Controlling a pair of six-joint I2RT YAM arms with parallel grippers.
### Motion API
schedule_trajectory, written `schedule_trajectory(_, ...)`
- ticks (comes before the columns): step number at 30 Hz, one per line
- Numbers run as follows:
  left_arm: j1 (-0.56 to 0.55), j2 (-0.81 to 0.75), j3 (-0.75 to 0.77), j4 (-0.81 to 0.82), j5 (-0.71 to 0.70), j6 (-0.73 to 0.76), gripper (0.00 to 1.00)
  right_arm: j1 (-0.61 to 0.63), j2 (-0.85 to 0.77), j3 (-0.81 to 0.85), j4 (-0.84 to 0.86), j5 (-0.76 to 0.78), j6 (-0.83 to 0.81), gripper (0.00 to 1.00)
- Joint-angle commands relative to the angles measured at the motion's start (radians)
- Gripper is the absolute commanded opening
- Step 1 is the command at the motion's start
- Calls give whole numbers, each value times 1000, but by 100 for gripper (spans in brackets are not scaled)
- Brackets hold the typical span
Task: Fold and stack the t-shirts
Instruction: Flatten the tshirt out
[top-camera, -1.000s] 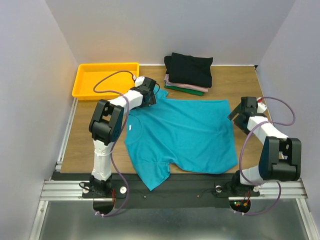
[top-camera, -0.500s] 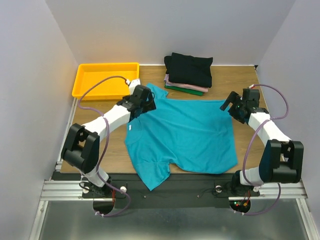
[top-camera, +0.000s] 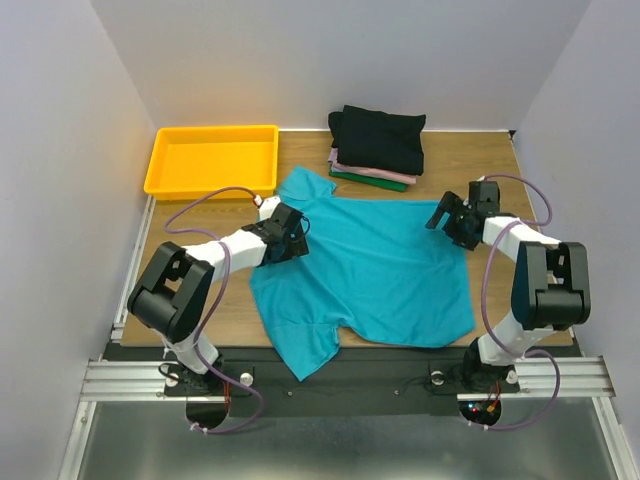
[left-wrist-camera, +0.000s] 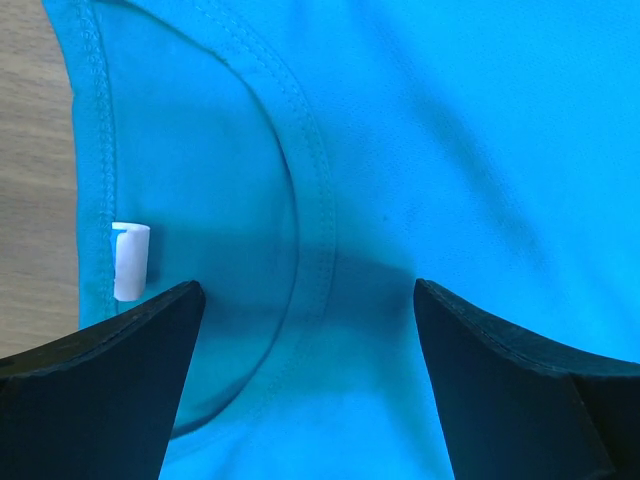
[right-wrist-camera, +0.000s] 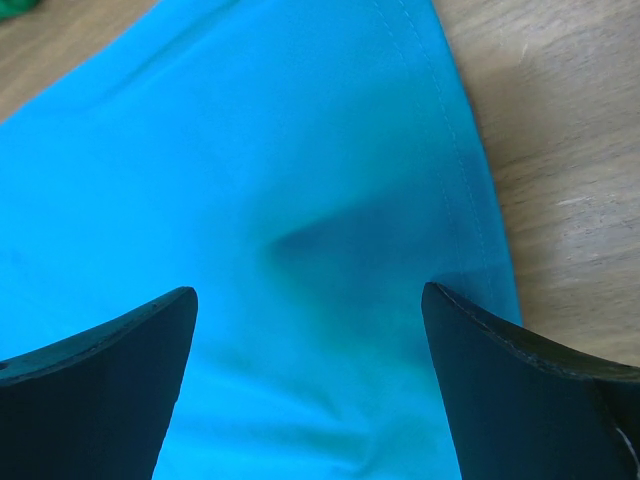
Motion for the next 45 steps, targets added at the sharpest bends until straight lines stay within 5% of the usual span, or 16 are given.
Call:
schedule_trajectory(1, 6, 49, 17, -13, -66, -6, 99, 5, 48, 41, 59, 50, -3, 100)
schedule_trajectory(18, 55, 186, 265, 38, -83, 251, 98, -41, 210, 161, 11, 280, -18, 100)
schedule_trajectory(26, 46, 67, 301, -11, -49, 221, 98, -46, 61, 178, -19, 165, -89, 100)
schedule_trajectory(37, -61, -343, -90, -154, 31, -124, 98, -44, -399, -93, -131, 154, 60, 100)
schedule_trajectory(45, -182, -561, -342, -151, 111, -258, 98, -44, -631, -273, -156, -5, 98, 100)
